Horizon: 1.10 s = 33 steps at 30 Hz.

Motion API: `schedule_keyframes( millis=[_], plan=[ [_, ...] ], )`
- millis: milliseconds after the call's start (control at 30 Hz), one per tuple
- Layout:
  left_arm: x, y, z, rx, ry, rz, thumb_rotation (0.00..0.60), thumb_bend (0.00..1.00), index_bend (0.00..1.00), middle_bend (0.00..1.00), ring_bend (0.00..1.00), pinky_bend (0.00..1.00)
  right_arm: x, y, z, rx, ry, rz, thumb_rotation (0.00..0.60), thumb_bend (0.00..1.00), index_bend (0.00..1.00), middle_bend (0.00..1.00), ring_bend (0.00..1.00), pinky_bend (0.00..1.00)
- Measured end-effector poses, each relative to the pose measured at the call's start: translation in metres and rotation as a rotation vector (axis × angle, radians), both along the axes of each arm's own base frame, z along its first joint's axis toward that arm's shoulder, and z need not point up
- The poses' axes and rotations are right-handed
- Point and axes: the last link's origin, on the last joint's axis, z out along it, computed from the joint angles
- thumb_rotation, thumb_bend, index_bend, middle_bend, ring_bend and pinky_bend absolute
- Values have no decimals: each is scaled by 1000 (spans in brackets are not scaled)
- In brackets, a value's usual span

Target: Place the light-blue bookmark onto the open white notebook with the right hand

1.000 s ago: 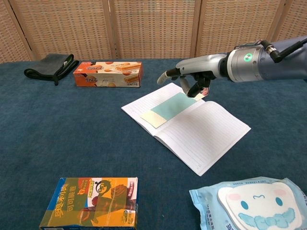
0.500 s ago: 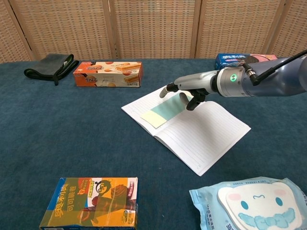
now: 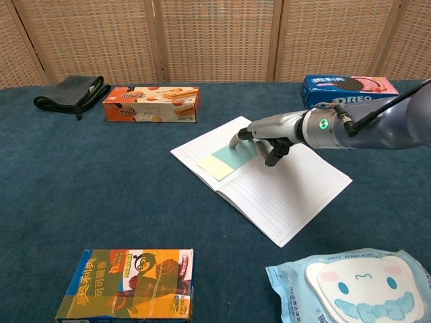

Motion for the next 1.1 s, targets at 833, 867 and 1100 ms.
schedule_keyframes(
  millis=[833, 867, 1100],
  plan=[
    [-1, -2, 4, 3, -14, 0, 600, 0, 0, 0, 0, 0, 17, 14, -19, -71, 25, -30, 600, 1000, 0, 0, 0, 0],
    [-1, -1, 4, 3, -13, -1, 600, 0, 0, 0, 0, 0, 18, 14, -18, -72, 23, -30, 600, 1000, 0, 0, 0, 0],
    [-1, -1, 4, 0, -13, -3, 600, 0, 0, 0, 0, 0, 19, 11, -3, -95, 10, -24, 600, 1000, 0, 0, 0, 0]
  ],
)
